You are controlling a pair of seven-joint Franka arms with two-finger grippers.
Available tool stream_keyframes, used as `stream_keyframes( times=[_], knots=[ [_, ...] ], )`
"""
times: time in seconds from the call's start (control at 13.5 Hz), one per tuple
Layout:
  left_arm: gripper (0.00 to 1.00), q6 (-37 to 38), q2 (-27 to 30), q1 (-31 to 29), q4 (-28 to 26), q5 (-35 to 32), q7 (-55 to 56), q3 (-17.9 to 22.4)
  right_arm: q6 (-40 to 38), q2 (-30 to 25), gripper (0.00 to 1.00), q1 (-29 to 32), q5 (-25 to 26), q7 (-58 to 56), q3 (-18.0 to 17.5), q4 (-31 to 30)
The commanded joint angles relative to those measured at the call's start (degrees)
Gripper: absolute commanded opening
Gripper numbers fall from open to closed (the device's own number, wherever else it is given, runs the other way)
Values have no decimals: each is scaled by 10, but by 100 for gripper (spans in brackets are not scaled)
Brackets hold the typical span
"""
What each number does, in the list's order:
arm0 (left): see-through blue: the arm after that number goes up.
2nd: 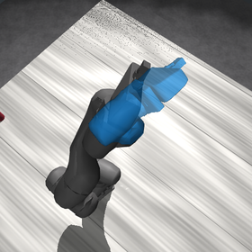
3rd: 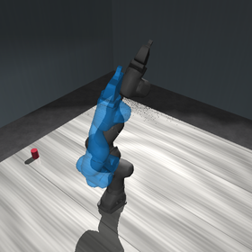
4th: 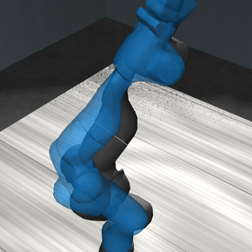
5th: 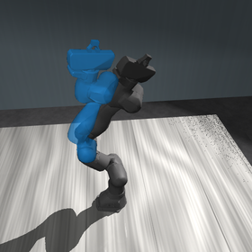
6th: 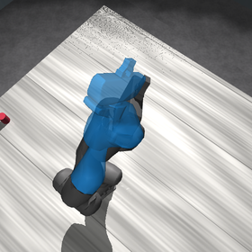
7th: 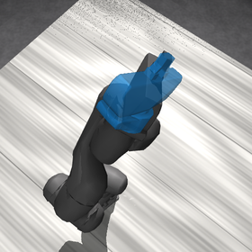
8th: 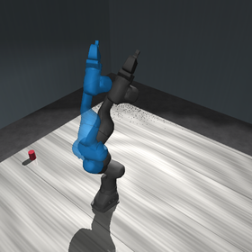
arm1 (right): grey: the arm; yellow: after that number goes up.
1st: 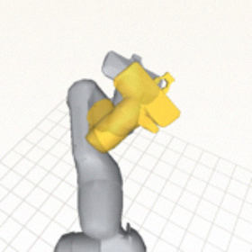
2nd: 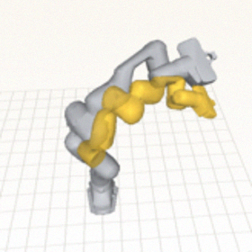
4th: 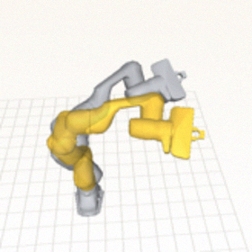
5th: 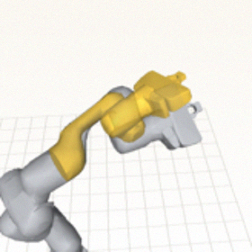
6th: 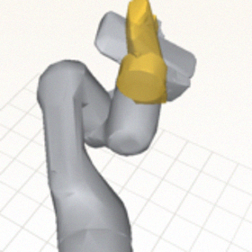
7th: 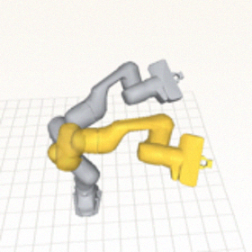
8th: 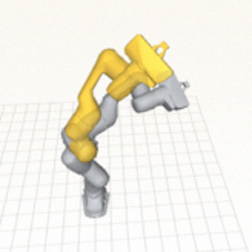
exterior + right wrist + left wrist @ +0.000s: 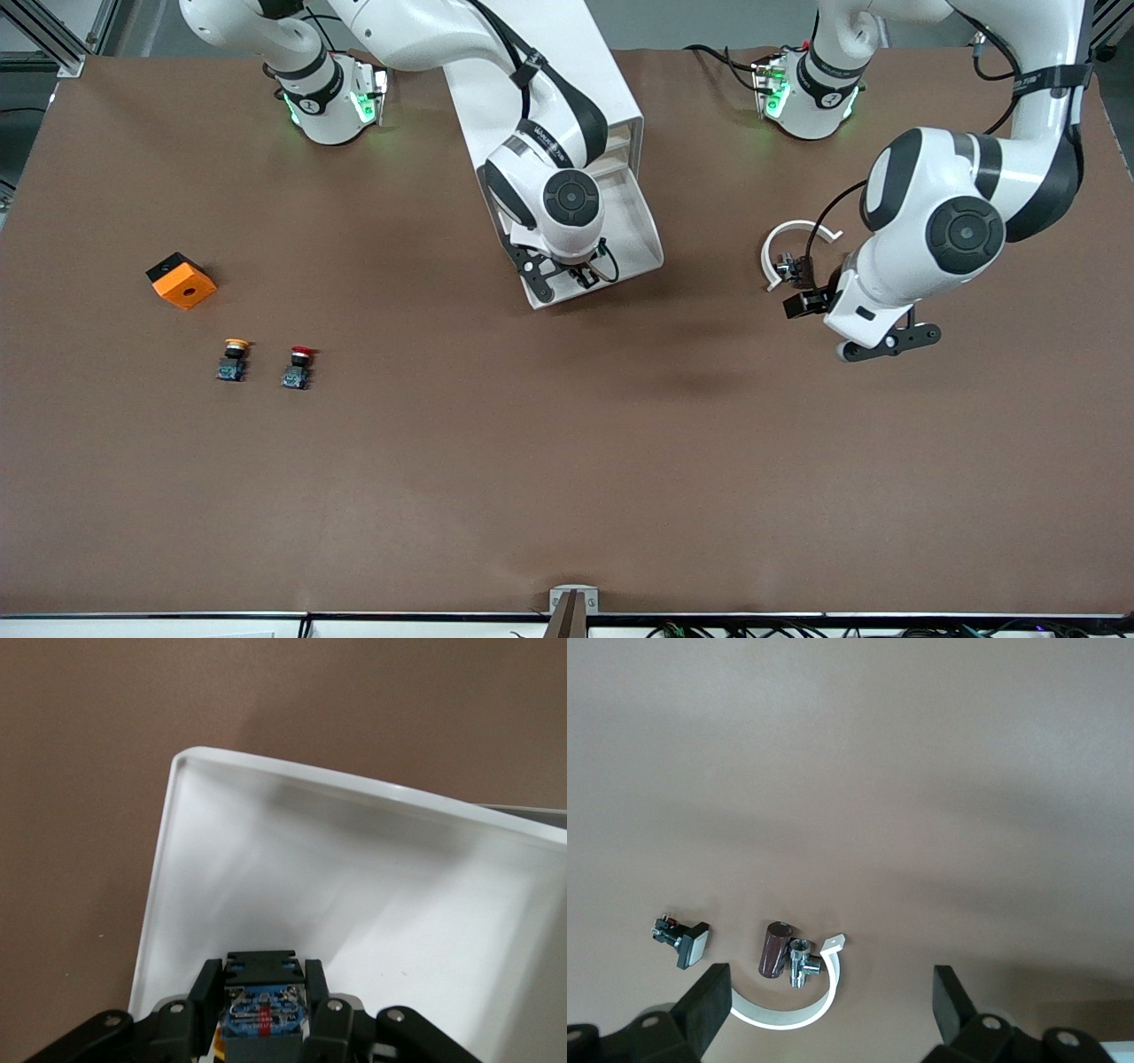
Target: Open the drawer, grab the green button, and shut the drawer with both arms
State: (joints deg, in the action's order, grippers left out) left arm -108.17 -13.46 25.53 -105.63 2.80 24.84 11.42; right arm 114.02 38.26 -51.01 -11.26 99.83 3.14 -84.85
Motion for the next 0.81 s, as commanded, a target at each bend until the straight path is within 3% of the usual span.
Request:
stream_keyframes(
  times=[0.0, 0.3, 0.44, 0.74],
  knots=[
    [100, -23, -20, 1, 2, 5, 4, -14, -33, -6, 5, 10, -10, -1, 3, 24],
    [100, -73, -62, 5, 3, 17, 13, -37, -158, -13, 5, 55, -11, -4, 1, 95],
    [100, -98, -88, 5, 3, 17, 33, -53, -179, -39, 5, 72, -10, -15, 1, 101],
    [100, -136, -136, 7, 4, 17, 90, -90, -232, -78, 4, 126, -9, -175, 5, 96]
  ],
)
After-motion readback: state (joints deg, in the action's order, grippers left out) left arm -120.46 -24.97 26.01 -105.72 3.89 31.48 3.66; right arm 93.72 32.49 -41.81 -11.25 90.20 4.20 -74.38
